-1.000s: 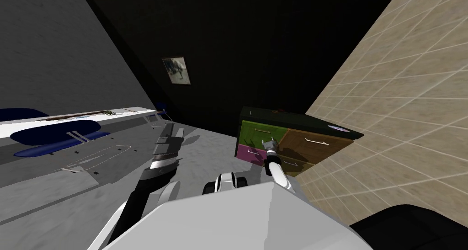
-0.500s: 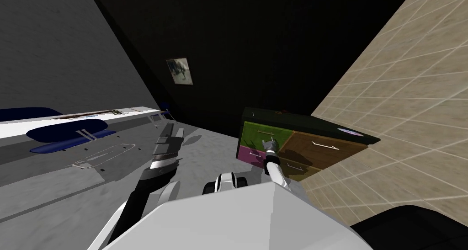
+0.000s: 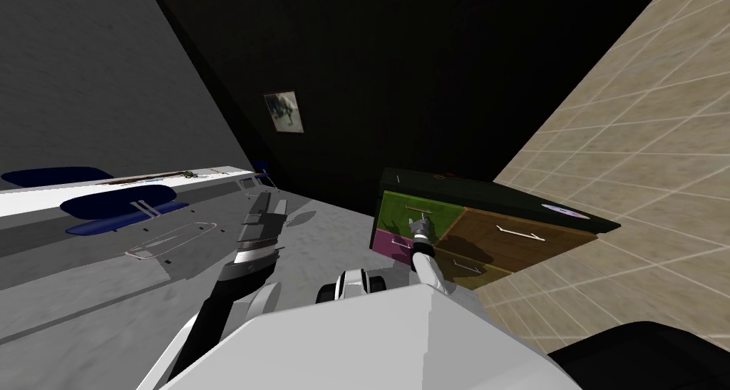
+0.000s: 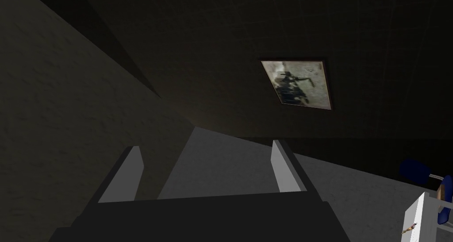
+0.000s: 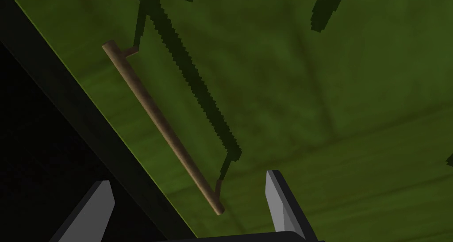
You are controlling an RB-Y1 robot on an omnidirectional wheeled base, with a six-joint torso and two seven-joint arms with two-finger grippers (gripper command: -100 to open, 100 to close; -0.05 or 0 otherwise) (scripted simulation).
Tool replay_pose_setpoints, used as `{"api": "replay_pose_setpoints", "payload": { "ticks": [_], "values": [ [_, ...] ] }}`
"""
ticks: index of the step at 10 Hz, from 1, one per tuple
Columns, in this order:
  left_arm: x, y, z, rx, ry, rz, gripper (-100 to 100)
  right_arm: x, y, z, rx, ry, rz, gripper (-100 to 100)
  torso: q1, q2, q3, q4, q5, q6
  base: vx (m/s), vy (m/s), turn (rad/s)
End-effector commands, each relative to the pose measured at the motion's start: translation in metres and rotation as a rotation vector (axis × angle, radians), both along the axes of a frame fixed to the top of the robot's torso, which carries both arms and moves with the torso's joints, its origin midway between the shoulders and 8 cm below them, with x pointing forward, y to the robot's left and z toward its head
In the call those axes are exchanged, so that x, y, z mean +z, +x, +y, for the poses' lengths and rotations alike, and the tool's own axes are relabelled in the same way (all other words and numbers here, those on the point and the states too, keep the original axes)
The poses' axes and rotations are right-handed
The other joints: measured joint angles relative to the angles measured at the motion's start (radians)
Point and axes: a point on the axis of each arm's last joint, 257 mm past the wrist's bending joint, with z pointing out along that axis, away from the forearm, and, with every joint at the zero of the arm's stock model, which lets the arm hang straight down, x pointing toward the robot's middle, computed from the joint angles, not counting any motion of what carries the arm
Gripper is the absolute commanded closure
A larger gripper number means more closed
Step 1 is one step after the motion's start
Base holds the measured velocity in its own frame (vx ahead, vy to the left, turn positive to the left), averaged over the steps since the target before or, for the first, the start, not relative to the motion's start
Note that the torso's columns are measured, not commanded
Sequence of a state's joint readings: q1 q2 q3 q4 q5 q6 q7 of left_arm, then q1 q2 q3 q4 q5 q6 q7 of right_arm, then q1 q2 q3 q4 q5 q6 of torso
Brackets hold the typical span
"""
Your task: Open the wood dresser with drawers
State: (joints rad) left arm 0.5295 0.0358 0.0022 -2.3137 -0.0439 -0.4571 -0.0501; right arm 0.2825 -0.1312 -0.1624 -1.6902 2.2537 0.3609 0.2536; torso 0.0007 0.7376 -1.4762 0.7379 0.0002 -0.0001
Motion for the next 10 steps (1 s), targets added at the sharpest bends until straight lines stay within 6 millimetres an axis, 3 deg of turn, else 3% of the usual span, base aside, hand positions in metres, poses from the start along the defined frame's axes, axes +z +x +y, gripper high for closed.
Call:
{"api": "replay_pose_setpoints", "payload": {
  "ticks": [1,9,10],
  "values": [
    [0.000,0.000,0.000,0.000,0.000,0.000,0,-0.001,0.002,0.003,-0.018,-0.069,0.009,-100,-0.001,-0.001,0.000,0.000,0.000,0.000,0.055,0.009,0.076],
    [0.000,0.000,0.000,0.000,0.000,0.000,0,0.008,0.010,0.006,-0.019,-0.137,0.016,-100,-0.001,-0.003,-0.002,-0.001,0.000,0.000,0.044,-0.003,0.008],
    [0.000,0.000,0.000,0.000,0.000,0.000,0,0.001,0.006,0.009,-0.025,-0.137,0.018,100,-0.001,0.001,0.000,0.000,0.000,0.000,-0.045,-0.003,0.057]
  ]
}}
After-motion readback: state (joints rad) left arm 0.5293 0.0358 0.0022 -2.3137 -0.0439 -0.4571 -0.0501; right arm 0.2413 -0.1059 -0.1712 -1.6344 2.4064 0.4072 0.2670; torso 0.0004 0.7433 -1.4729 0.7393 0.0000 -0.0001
